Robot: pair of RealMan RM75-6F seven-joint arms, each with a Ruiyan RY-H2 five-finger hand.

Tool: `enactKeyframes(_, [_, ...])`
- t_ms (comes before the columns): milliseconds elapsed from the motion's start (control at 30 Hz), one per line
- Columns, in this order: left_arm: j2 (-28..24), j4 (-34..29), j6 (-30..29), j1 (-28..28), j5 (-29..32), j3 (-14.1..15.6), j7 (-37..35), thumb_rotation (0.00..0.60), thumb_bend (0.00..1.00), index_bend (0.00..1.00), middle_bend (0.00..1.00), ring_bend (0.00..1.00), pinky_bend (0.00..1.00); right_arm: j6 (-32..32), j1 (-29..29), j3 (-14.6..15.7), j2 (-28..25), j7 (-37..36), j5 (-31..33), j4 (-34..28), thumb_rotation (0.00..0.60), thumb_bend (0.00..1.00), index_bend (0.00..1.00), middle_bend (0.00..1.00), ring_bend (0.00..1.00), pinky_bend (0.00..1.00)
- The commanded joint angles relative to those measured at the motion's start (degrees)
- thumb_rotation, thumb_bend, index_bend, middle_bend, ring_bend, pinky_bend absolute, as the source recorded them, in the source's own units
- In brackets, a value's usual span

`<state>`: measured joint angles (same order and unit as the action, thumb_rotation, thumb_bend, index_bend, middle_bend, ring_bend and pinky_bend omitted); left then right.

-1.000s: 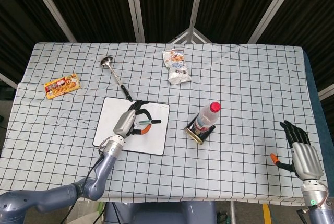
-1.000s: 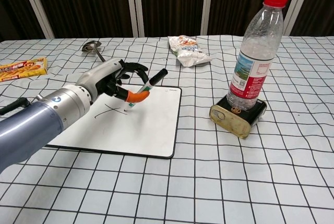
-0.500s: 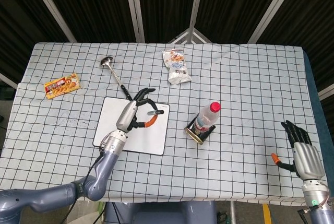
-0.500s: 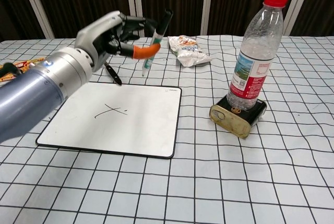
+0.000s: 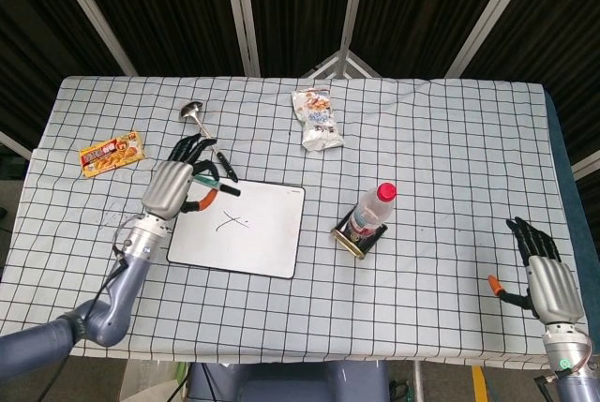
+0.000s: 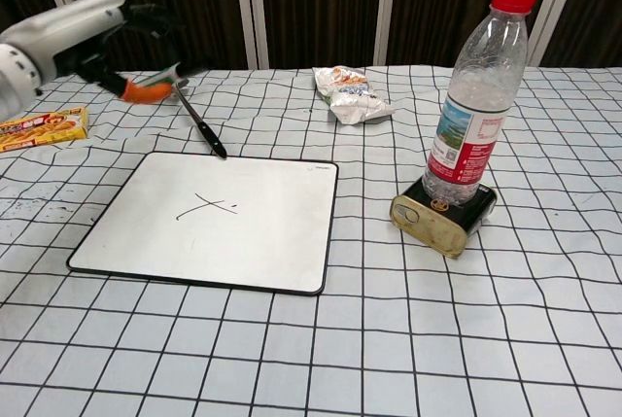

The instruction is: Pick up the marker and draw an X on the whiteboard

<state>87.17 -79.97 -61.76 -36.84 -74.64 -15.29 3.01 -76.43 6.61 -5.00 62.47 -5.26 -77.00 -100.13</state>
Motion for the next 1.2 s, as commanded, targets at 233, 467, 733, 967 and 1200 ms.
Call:
enactKeyframes(233, [-6.84, 4.8, 6.69, 2.85, 1.89, 8.17, 10.74, 0.6, 0.54, 0.69, 0.11, 0.0, 0.0, 0.1, 0.02, -0.08, 0.04, 0.59, 0.41, -0.38, 0.6, 0.31, 0.0, 0.0, 0.0, 0.0])
enactKeyframes(467, [-5.33, 9.02, 7.52, 3.89, 3.85, 9.64, 12.28, 0.6, 0.52, 0.67, 0.1, 0.0, 0.0, -0.02, -0.01, -0.09, 0.1, 0.66, 0.33, -0.38, 0.6, 0.31, 0.0, 0.0, 0.0, 0.0])
enactKeyframes(733, [-3.81, 11.62, 7.73, 4.19, 4.58, 10.05, 12.74, 0.6, 0.27, 0.51, 0.0, 0.0, 0.0, 0.02, 0.0, -0.18, 0.13, 0.6, 0.46, -0.37, 0.6, 0.31, 0.0, 0.0, 0.0, 0.0])
enactKeyframes(967, [-5.61, 8.74, 6.83, 5.41, 6.12, 9.87, 13.02, 0.6, 0.19, 0.39, 0.0, 0.0, 0.0, 0.07, -0.03, -0.09, 0.05, 0.73, 0.44, -0.46, 0.6, 0.31, 0.0, 0.0, 0.0, 0.0])
enactKeyframes(1200, [-10.57, 0.75, 1.88, 8.8, 7.13, 8.67, 10.0, 0.6, 0.19, 0.25, 0.0, 0.0, 0.0, -0.03, -0.09, -0.11, 0.0, 0.81, 0.45, -0.44, 0.6, 0.31, 0.0, 0.0, 0.0, 0.0])
